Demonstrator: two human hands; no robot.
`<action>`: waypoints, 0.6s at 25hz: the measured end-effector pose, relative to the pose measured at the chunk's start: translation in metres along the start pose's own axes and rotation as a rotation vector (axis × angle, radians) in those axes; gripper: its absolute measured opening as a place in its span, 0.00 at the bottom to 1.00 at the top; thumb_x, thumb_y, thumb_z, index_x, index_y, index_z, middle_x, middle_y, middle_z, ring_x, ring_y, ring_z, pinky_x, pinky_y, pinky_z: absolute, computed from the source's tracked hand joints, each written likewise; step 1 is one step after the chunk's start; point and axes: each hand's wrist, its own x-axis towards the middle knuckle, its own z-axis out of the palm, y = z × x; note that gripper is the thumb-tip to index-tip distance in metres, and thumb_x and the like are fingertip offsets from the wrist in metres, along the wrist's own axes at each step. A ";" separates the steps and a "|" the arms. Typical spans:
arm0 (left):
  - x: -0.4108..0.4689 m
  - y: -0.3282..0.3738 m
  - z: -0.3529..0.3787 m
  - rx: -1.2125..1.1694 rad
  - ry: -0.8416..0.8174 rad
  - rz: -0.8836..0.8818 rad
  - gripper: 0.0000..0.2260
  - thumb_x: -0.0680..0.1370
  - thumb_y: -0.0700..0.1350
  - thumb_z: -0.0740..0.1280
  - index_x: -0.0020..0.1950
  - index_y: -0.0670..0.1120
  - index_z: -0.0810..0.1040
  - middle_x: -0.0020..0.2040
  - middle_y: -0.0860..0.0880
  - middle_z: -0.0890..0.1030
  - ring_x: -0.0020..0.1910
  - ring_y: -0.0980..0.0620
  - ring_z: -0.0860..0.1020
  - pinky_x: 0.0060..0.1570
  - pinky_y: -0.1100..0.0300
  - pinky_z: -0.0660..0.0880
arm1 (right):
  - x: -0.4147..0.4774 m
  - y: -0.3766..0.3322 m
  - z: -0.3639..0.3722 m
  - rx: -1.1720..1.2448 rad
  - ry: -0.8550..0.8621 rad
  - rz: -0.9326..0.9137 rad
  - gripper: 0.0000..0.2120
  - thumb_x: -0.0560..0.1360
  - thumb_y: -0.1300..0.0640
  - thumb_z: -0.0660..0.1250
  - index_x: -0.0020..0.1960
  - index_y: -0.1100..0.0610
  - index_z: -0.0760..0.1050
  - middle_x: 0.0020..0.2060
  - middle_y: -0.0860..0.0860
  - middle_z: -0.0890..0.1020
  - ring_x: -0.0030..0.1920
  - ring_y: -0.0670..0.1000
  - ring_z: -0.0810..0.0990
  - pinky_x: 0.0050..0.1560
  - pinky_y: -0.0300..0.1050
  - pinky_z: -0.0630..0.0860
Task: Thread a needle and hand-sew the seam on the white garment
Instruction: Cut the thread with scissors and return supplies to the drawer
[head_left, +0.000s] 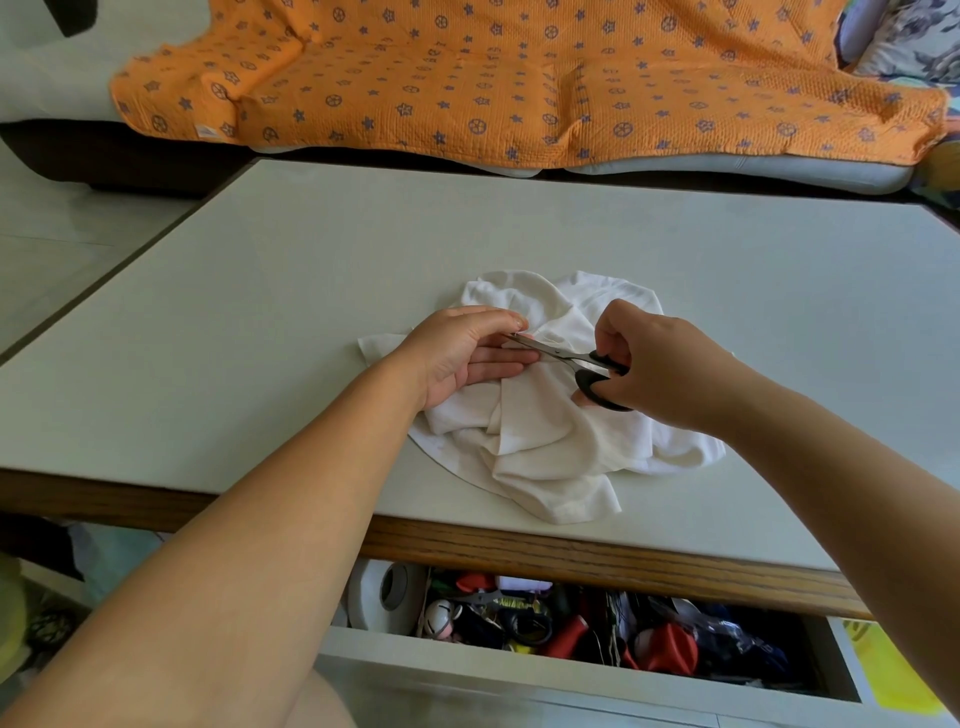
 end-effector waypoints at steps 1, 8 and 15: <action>0.000 0.000 0.000 0.001 -0.002 0.000 0.03 0.78 0.39 0.68 0.48 0.42 0.81 0.46 0.41 0.84 0.46 0.46 0.85 0.48 0.57 0.83 | 0.000 0.000 0.000 -0.003 0.000 0.001 0.16 0.70 0.50 0.74 0.46 0.53 0.68 0.34 0.45 0.74 0.33 0.45 0.71 0.33 0.38 0.66; 0.000 -0.001 0.001 0.006 0.002 0.001 0.03 0.78 0.39 0.67 0.48 0.41 0.81 0.49 0.40 0.84 0.45 0.47 0.85 0.47 0.58 0.82 | 0.002 -0.005 -0.002 -0.016 -0.024 0.013 0.15 0.71 0.51 0.73 0.46 0.55 0.68 0.33 0.46 0.73 0.32 0.45 0.70 0.32 0.38 0.65; 0.001 -0.001 -0.002 0.006 -0.004 -0.012 0.03 0.78 0.40 0.67 0.50 0.42 0.79 0.51 0.39 0.84 0.45 0.46 0.85 0.47 0.56 0.83 | -0.003 -0.006 -0.003 -0.002 -0.030 0.010 0.14 0.72 0.52 0.72 0.44 0.52 0.66 0.33 0.45 0.73 0.32 0.45 0.69 0.31 0.38 0.65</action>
